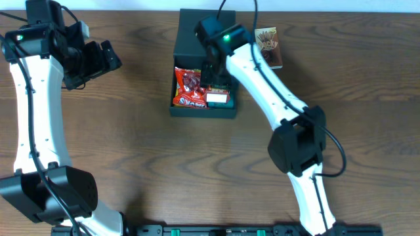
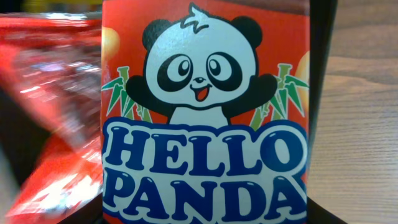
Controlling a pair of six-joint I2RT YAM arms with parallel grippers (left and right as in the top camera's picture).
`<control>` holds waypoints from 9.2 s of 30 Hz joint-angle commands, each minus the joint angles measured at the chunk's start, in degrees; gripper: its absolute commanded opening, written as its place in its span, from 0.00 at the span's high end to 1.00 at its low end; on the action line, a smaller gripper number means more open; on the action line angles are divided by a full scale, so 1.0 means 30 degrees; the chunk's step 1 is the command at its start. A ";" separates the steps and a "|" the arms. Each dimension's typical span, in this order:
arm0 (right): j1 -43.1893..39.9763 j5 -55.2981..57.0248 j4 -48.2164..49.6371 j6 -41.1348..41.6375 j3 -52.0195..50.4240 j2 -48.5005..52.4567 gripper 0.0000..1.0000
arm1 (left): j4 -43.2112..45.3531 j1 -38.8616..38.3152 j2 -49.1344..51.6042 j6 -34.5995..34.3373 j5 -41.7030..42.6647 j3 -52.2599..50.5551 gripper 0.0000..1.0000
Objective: Pack container
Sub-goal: 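Carry the Hello Panda box left and set it upright in the box, then reach right gripper to the brown Pocky box and grasp it, then lift the Pocky box and carry it left into the black box, then lower the Pocky box upright beside the Hello Panda box and release, then withdraw right gripper and move both grippers to the lid's back corners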
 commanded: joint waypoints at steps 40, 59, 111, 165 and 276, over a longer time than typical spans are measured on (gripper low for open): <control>-0.5421 0.5792 0.5078 -0.6951 -0.0160 -0.2834 0.01 | 0.0197 0.0051 -0.0350 0.0831 -0.0124 -0.0153 0.05; -0.7970 0.1559 0.9071 -1.1154 -0.0160 0.2725 0.01 | 0.0444 0.0051 -0.0277 -0.0240 -0.0109 -0.0809 0.05; -0.7715 0.0284 0.7657 -1.1336 0.0801 0.4495 0.42 | 0.0452 0.0058 -0.0277 -0.0233 -0.0131 -0.0809 0.05; 0.2149 0.0882 -0.0707 0.0036 0.2273 0.3708 0.52 | 0.0153 0.0058 -0.0277 0.0277 -0.0131 -0.0809 0.05; -0.9034 -0.8808 0.2004 -1.0972 0.2630 0.1923 0.99 | 0.7868 -0.5056 0.7322 -0.8692 0.4095 -0.0852 0.94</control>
